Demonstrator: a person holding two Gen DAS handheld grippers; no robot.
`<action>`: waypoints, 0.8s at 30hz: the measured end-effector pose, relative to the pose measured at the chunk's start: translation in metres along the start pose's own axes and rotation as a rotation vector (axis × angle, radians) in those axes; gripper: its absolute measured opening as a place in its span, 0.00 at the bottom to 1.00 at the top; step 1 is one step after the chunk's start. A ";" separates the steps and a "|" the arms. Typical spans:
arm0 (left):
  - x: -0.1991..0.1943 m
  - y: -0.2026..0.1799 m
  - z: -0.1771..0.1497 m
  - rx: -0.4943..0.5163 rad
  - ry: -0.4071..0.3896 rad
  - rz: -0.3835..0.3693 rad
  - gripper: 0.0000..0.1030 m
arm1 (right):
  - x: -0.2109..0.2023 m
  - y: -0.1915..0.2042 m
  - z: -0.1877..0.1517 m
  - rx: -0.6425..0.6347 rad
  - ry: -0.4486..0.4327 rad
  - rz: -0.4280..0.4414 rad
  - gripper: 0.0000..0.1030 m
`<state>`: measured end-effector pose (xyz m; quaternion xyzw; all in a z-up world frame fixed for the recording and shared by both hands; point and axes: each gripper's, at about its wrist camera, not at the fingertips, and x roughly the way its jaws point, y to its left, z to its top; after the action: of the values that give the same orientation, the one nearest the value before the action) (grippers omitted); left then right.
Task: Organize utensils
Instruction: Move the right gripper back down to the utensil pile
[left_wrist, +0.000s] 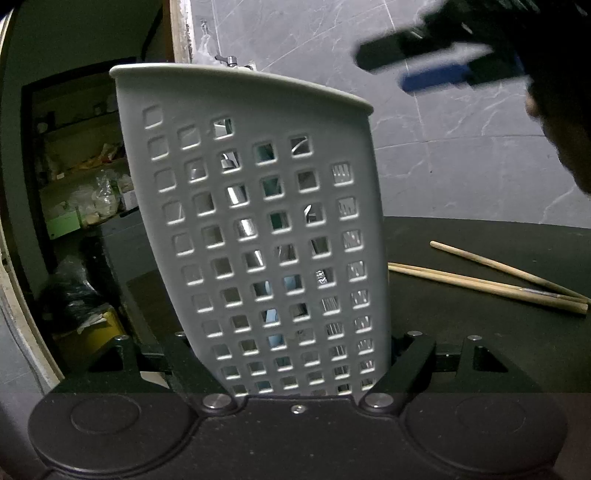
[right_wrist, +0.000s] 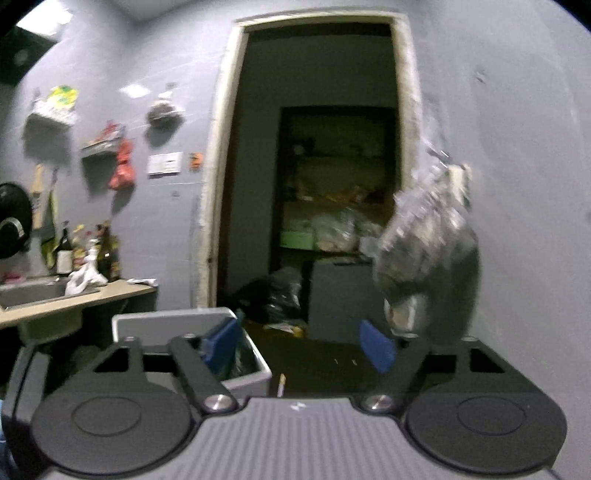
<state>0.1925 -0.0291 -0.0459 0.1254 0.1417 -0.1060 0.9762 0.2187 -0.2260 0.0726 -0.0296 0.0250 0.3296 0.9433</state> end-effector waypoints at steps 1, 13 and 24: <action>0.000 0.000 0.000 0.001 0.000 -0.001 0.77 | -0.003 -0.004 -0.006 0.026 0.008 -0.010 0.87; 0.001 0.003 0.000 0.012 0.002 -0.012 0.77 | -0.028 -0.023 -0.065 0.249 0.055 -0.077 1.00; 0.002 -0.002 0.006 0.008 0.018 0.000 0.77 | -0.042 -0.014 -0.098 0.388 0.064 -0.146 1.00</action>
<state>0.1952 -0.0329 -0.0414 0.1304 0.1500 -0.1053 0.9744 0.1918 -0.2706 -0.0221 0.1402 0.1157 0.2483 0.9515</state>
